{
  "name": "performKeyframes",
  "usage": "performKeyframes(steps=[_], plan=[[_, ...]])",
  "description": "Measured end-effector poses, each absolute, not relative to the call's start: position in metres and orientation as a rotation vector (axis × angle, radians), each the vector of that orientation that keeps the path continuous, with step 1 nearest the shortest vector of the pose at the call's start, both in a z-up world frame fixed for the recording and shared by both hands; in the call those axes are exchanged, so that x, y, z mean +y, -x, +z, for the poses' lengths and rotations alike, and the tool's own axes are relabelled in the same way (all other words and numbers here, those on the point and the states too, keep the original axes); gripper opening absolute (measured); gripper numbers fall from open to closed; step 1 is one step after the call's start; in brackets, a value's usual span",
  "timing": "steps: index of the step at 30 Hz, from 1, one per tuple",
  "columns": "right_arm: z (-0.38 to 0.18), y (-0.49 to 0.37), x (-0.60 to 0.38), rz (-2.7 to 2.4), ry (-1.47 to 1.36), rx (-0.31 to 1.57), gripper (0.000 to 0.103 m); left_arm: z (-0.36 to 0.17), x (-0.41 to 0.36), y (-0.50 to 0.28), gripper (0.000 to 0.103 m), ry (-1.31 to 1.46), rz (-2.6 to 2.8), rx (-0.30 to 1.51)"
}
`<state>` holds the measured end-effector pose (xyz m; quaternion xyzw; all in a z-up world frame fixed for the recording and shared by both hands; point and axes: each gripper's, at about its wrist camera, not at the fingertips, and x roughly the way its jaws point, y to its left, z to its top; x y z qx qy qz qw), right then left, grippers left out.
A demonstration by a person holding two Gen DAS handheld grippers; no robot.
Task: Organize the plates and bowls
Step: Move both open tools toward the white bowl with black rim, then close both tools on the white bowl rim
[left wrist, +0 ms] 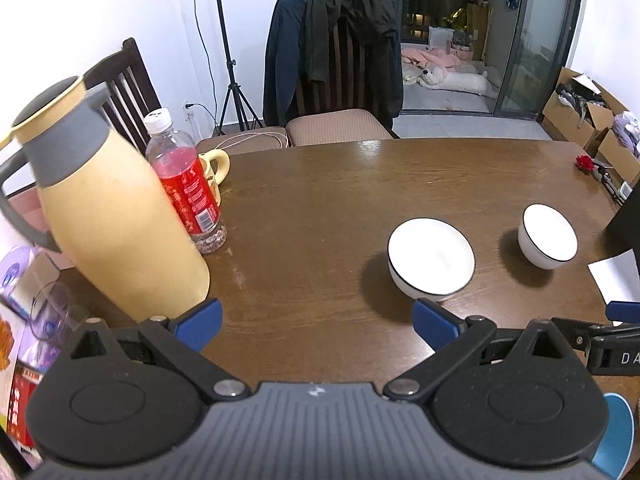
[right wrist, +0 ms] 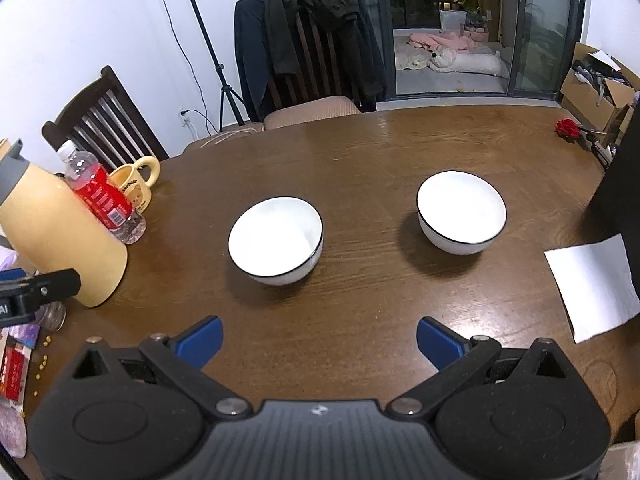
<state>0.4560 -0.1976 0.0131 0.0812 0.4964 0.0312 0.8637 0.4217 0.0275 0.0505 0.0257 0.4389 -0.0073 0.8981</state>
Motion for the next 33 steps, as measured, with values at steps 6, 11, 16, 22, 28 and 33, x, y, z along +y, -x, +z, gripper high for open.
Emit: performKeyframes(steps=[6,11,16,22,28,33], plan=[[0.005,-0.481,-0.194,0.051,-0.171,1.051,0.103,0.041,0.024,-0.451,0.103,-0.072,-0.034,0.927],[-0.005,-0.501,-0.197,0.038,-0.182,1.060,0.103,0.029,0.020,-0.476,0.103,-0.073,-0.057,0.952],[-0.015,-0.523,-0.197,0.029,-0.188,1.073,0.103,0.017,0.014,-0.499,0.103,-0.074,-0.076,0.970],[-0.030,-0.548,-0.196,0.018,-0.204,1.105,0.103,0.001,0.007,-0.528,0.103,-0.073,-0.094,0.994],[-0.045,-0.566,-0.193,0.007,-0.202,1.119,0.102,-0.017,0.002,-0.551,0.103,-0.067,-0.110,1.022],[-0.058,-0.577,-0.193,-0.005,-0.209,1.144,0.098,-0.031,-0.005,-0.566,0.103,-0.072,-0.127,1.046]])
